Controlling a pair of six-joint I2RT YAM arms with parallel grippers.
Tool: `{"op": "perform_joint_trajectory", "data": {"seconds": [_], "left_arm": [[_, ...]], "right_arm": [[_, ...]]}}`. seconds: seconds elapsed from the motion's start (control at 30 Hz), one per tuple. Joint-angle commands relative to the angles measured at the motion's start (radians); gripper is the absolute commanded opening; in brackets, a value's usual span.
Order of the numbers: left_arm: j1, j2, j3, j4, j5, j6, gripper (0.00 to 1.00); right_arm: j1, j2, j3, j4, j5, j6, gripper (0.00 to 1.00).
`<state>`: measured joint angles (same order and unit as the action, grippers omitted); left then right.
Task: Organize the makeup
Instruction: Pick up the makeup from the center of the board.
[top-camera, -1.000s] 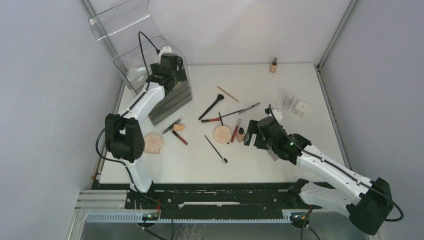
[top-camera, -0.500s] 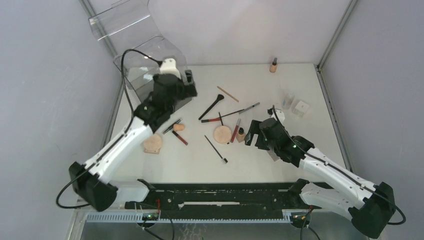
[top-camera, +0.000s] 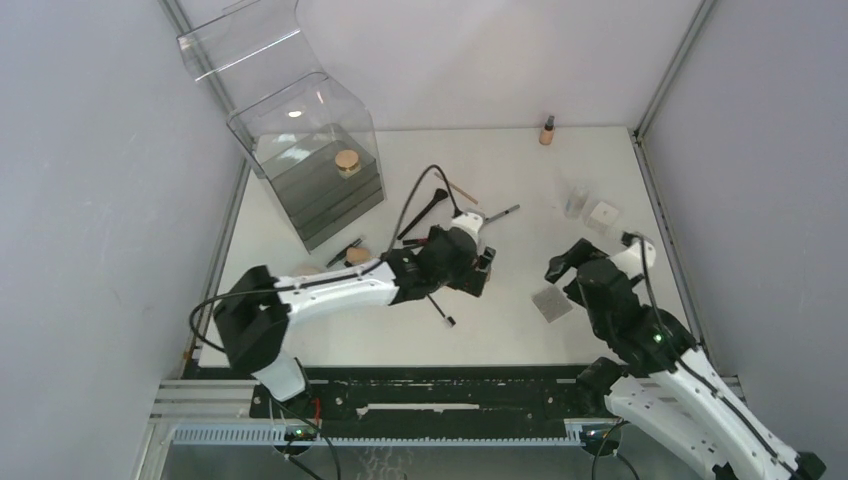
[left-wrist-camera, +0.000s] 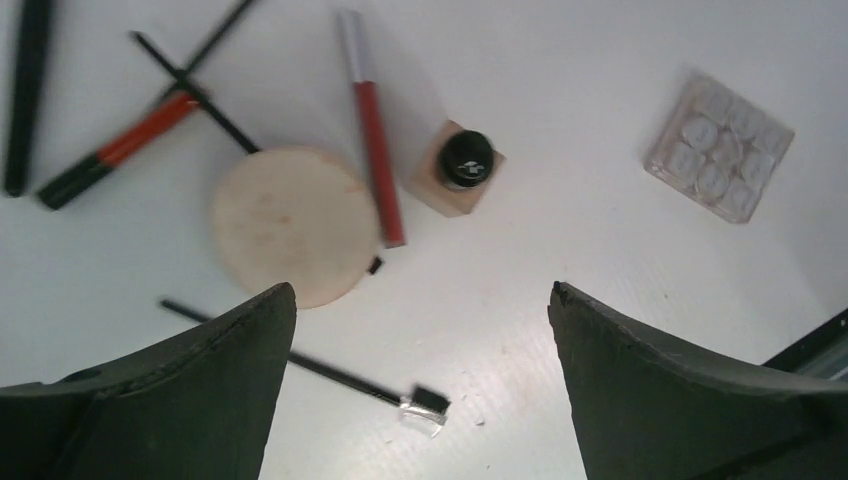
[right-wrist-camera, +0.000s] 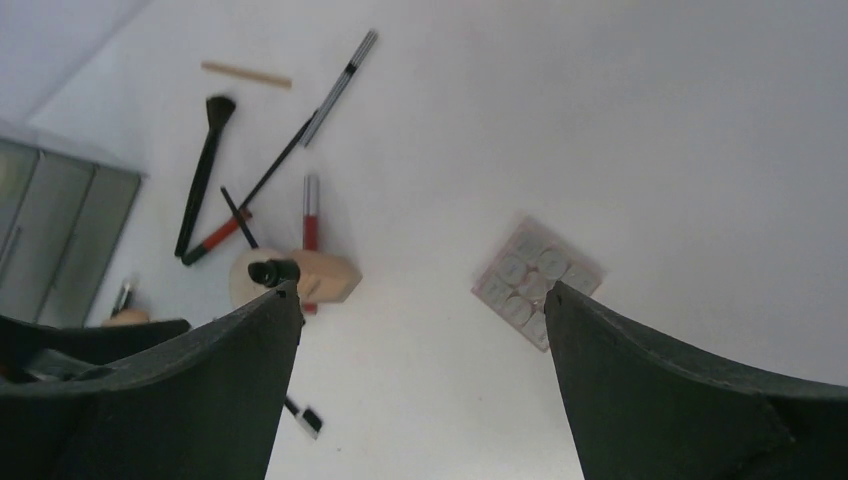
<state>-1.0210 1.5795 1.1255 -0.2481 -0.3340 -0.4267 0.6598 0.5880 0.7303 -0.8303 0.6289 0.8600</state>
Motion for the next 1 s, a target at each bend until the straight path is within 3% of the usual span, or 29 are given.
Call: {"op": "perform_joint_trajectory", "data": {"seconds": [0.0,0.23,0.37,0.53,0.7,0.9,0.97], "left_arm": [[-0.011,0.092,0.136,0.059,0.082,0.012,1.00],[-0.010,0.276,0.285,-0.013,0.128,0.132,0.96],[-0.009,0.351,0.377,-0.086,0.142,0.191,0.87],[-0.006,0.361,0.382,-0.114,0.145,0.203,0.74],[-0.002,0.367,0.379,-0.103,0.136,0.198,0.53],[0.003,0.329,0.372,-0.099,0.102,0.218,0.03],[0.011,0.291,0.374,-0.117,0.087,0.228,0.00]], "right_arm": [[-0.031,-0.083,0.017,-0.097,0.083,0.049,0.97],[-0.031,-0.069,0.018,-0.094,0.054,0.041,0.97],[-0.032,-0.041,0.014,-0.064,0.021,0.037,0.97],[-0.032,-0.022,0.003,-0.041,0.006,0.028,0.97],[-0.032,-0.018,0.001,-0.017,-0.001,0.014,0.97],[-0.032,-0.015,-0.006,-0.016,-0.016,0.021,0.97],[-0.032,-0.020,-0.011,-0.014,-0.020,0.023,0.97]]}}
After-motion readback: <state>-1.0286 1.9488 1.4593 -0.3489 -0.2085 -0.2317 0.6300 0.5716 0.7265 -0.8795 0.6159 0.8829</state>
